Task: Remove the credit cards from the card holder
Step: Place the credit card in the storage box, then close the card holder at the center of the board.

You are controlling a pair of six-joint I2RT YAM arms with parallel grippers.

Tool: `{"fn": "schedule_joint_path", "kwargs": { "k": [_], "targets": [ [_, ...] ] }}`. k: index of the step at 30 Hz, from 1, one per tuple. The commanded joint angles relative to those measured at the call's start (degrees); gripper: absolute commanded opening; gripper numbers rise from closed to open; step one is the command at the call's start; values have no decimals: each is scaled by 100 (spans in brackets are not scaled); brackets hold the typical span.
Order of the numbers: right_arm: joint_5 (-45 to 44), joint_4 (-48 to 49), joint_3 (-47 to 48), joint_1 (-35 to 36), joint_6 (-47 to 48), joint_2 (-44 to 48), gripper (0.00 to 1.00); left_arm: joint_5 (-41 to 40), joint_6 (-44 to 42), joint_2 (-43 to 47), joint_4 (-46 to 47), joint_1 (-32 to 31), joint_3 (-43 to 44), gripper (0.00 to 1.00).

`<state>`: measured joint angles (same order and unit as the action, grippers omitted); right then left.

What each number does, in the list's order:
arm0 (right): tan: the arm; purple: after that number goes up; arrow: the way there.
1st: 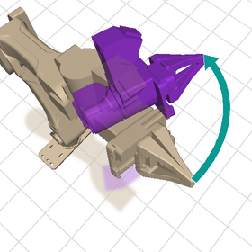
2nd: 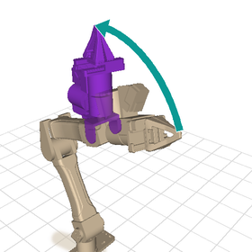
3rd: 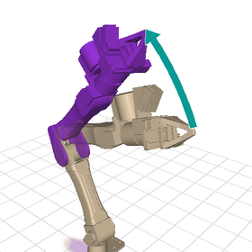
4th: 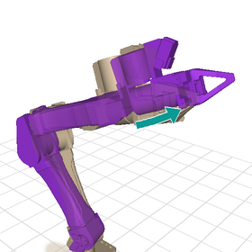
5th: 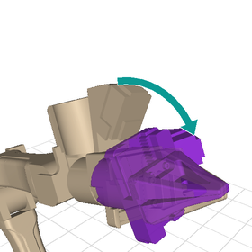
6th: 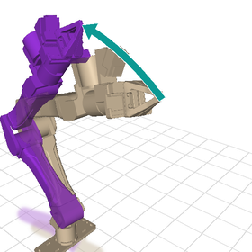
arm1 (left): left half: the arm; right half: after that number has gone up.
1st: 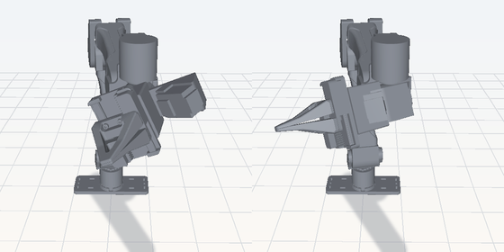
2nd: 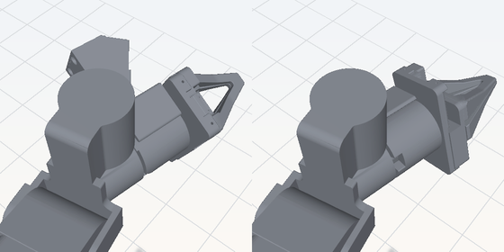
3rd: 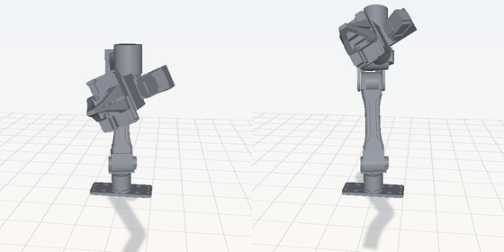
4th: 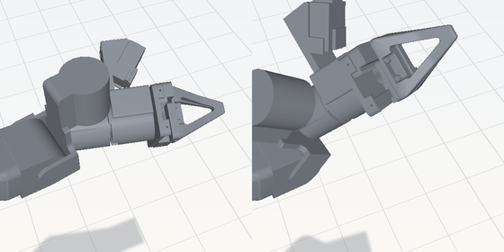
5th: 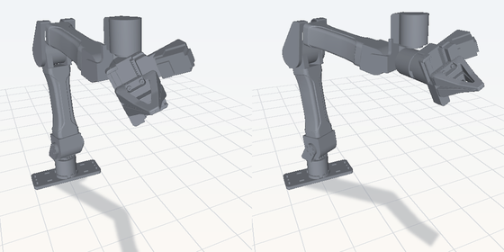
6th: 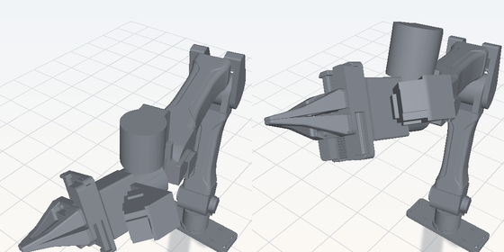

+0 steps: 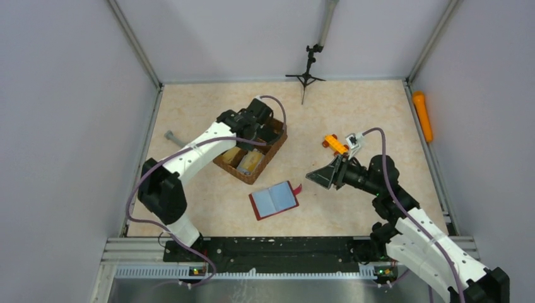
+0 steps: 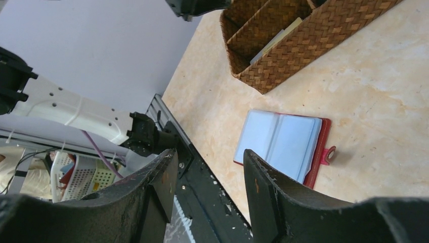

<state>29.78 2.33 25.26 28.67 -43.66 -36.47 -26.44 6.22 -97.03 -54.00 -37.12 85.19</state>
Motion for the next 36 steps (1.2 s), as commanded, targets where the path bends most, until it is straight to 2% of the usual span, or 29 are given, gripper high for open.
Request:
{"fn": "schedule_joint_path", "kwargs": {
  "k": [1,4,9,10,12,13,15,19,24,30,36],
  "targets": [
    [46,418,231,-63,14,-217,52,717,21,632,416,11,-225,1],
    [89,492,225,-62,-32,-384,53,617,114,584,234,11,-203,3],
    [125,409,290,-63,-67,-640,56,633,138,546,142,68,-265,19],
    [66,322,303,-63,-73,-682,60,726,160,550,80,69,-250,22],
    [-194,-67,387,-63,-37,-788,72,1077,209,633,57,66,-280,32],
    [-336,-320,465,-63,52,-896,73,1274,246,706,96,67,-331,37],
    [-551,-888,652,-63,350,-1273,74,1742,367,925,246,68,-562,48],
    [-598,-1424,883,-62,840,-2008,74,2412,695,1533,691,60,-1491,57],
    [-465,-1062,850,2,1052,-2764,69,3278,1262,2395,1039,64,-2602,60],
    [-1121,-1037,1262,567,1365,-3643,68,4137,2066,3145,1550,63,-3871,59],
    [-1511,-997,1568,917,1448,-4272,56,4664,2722,3631,2228,50,-4771,58]
  ]
}}
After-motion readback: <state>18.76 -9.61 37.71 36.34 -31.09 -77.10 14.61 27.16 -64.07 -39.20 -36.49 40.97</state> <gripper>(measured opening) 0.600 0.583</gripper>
